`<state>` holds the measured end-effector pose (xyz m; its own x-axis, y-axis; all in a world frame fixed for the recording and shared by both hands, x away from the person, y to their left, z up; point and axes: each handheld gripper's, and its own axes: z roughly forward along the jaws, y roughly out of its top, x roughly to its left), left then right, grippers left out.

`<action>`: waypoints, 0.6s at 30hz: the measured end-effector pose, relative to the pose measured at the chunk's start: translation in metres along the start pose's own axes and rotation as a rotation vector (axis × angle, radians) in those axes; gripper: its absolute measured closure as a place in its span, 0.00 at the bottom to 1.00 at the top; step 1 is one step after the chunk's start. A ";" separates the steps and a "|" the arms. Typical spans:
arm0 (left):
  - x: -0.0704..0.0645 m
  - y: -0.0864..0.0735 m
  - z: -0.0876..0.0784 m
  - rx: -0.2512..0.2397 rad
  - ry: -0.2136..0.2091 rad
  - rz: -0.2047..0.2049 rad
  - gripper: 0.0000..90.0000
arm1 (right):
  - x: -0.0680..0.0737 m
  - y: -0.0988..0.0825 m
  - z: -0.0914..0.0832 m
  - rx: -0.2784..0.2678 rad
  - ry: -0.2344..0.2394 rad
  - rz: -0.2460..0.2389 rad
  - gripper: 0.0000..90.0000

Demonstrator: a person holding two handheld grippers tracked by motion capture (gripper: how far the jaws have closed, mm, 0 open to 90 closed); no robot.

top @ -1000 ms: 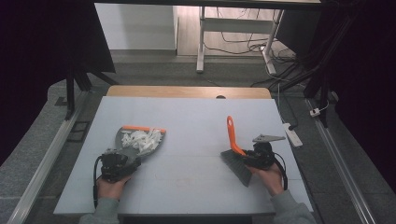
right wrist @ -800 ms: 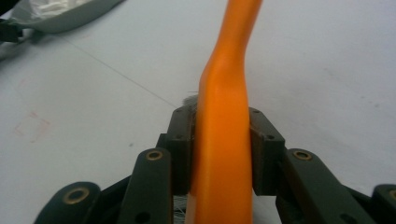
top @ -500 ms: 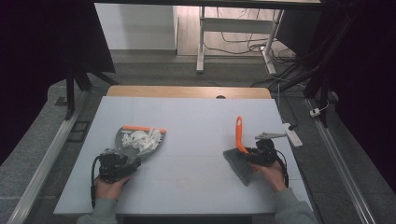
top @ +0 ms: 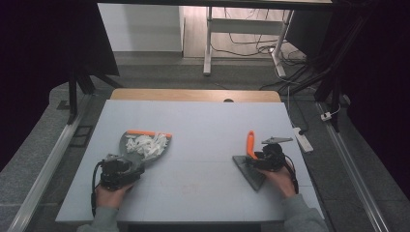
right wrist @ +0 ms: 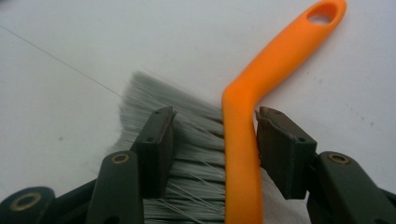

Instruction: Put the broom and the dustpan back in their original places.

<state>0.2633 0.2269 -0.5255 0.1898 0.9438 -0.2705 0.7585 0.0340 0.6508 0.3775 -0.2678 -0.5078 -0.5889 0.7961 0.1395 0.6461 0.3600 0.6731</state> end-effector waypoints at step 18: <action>0.004 0.000 -0.021 0.026 -0.114 0.220 0.36 | 0.021 -0.013 -0.028 -0.122 0.103 -0.188 0.53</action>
<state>0.2513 0.2375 -0.5117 0.4201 0.8844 -0.2034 0.7064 -0.1780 0.6851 0.3433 -0.2697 -0.4934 -0.7435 0.6648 0.0728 0.4609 0.4305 0.7761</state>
